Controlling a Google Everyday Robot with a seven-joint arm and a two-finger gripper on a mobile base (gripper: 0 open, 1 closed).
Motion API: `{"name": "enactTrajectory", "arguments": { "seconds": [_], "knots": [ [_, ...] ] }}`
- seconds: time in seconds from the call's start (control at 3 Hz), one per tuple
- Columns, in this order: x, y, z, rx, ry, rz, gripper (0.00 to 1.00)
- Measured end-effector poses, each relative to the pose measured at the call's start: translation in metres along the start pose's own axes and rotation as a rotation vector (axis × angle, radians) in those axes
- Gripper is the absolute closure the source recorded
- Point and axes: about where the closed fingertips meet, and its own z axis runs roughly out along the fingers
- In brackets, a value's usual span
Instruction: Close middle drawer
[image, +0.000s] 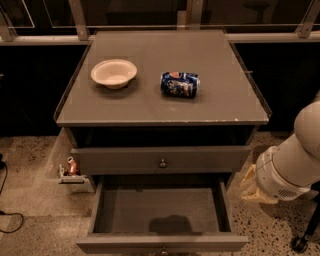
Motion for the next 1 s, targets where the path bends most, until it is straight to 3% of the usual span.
{"name": "enactTrajectory", "arguments": {
  "seconds": [0.33, 0.67, 1.0],
  "knots": [
    [0.011, 0.014, 0.040, -0.055, -0.022, 0.046, 1.00],
    [0.028, 0.048, 0.120, -0.146, -0.078, 0.133, 1.00],
    [0.035, 0.069, 0.186, -0.162, -0.171, 0.183, 1.00]
  ]
}}
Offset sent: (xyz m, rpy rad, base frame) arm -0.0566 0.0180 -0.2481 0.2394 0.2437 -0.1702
